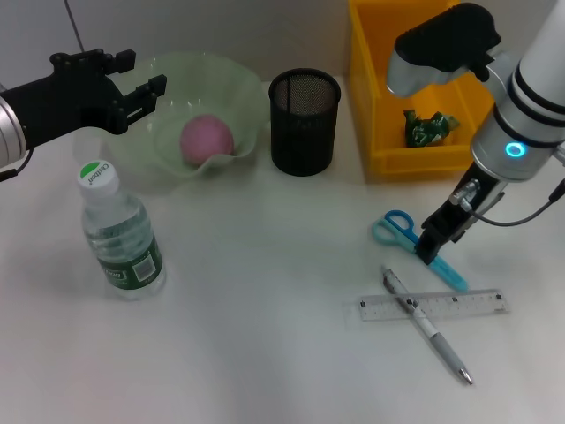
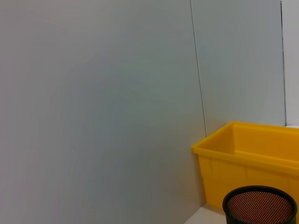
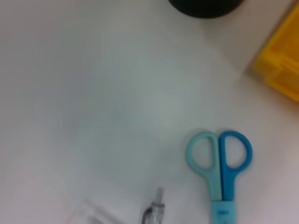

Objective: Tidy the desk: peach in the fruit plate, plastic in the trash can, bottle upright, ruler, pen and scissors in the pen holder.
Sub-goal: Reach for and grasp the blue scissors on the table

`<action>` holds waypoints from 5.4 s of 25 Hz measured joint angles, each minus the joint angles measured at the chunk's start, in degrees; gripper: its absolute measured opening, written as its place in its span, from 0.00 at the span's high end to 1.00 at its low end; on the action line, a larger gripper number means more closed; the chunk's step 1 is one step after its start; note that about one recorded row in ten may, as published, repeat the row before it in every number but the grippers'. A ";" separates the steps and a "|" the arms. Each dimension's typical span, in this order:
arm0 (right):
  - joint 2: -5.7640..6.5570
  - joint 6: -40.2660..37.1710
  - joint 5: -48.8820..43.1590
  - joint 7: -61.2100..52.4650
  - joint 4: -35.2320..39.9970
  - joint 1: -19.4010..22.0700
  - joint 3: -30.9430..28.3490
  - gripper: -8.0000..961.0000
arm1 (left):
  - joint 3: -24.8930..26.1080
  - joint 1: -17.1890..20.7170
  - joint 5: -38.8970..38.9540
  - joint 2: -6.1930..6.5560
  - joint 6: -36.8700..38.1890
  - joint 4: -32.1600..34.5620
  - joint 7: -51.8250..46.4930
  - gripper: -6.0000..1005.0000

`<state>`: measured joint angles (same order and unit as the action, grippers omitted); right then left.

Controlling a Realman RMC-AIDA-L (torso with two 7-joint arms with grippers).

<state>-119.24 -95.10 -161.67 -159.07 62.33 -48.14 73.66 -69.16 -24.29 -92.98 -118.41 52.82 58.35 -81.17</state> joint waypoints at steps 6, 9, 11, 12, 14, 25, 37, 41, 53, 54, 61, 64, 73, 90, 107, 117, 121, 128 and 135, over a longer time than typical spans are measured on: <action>0.05 0.46 -1.43 -0.31 -0.37 0.51 -0.01 0.47 | 0.00 -0.11 0.00 0.02 -0.17 0.00 0.12 0.50; 0.03 1.10 -1.45 -0.32 -0.76 0.65 -0.01 0.47 | 0.00 -0.17 0.00 0.03 -0.26 -0.02 0.14 0.50; 0.02 1.72 -1.46 -0.31 -1.25 0.70 -0.01 0.47 | 0.00 -0.28 0.00 0.03 -0.27 -0.04 0.14 0.50; 0.01 2.04 -1.47 -0.31 -1.66 0.70 -0.01 0.47 | 0.00 -0.31 0.00 0.03 -0.27 -0.05 0.14 0.50; 0.00 2.78 -1.55 -0.27 -2.51 0.62 -0.01 0.47 | 0.00 -0.36 0.00 0.03 -0.27 -0.06 0.14 0.50; 0.02 6.82 -1.92 0.78 -5.88 -0.11 0.06 0.47 | -0.48 -0.64 0.00 0.03 -0.44 -0.08 0.14 0.50; -0.20 8.99 -1.05 1.11 -8.33 -1.48 0.96 0.47 | -0.64 -0.76 0.00 -0.06 -0.45 -0.26 0.85 0.50; -0.20 9.61 -0.74 1.13 -9.41 -1.75 1.25 0.47 | -0.64 -0.76 -0.05 -0.06 -0.34 -0.26 0.91 0.50; -0.29 10.11 -0.51 0.82 -10.20 -1.78 2.13 0.47 | -0.62 -0.76 -0.47 0.00 -0.13 -0.25 0.93 0.50; -0.29 10.11 -0.50 0.81 -10.21 -1.78 2.13 0.47 | -0.61 -0.76 -0.47 0.01 -0.10 -0.25 0.93 0.50; -0.29 10.21 -0.48 0.76 -10.35 -1.78 2.15 0.47 | -0.61 -0.76 -0.47 0.03 -0.09 -0.25 1.01 0.50; -0.29 10.25 -0.48 0.74 -10.96 -1.86 2.18 0.47 | -0.62 -0.75 -0.46 0.03 -0.09 -0.25 1.02 0.50; -0.26 10.71 -0.48 0.65 -12.06 -2.47 2.19 0.47 | -0.73 -0.73 -0.47 0.03 -0.09 -0.25 1.02 0.50; -0.20 10.71 -0.93 0.43 -12.35 -2.70 2.19 0.49 | -1.41 -0.48 -0.54 0.03 0.00 -0.25 1.51 0.50; -0.20 11.38 -0.93 0.26 -13.19 -2.91 2.19 0.52 | -1.41 -0.49 -0.53 0.10 -0.01 -0.25 1.63 0.50; -0.20 11.78 -0.93 0.17 -13.78 -2.97 2.19 0.55 | -1.41 -0.49 -0.53 0.12 -0.01 -0.25 1.63 0.50; -0.20 11.92 -0.93 0.11 -13.82 -3.00 2.19 0.55 | -1.41 -0.49 -0.53 0.12 -0.01 -0.25 1.64 0.50; -0.20 12.40 -0.95 0.01 -14.15 -3.01 2.19 0.57 | -1.41 -0.47 -0.53 0.11 -0.01 -0.25 1.67 0.50; -0.20 12.43 -0.96 -0.23 -14.18 -3.01 2.19 0.58 | -1.45 -0.40 -0.53 0.11 0.00 -0.25 1.86 0.50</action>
<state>-119.44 -82.67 -162.63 -159.30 48.16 -51.16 75.85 -70.62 -24.70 -93.51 -118.30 52.83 58.09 -79.31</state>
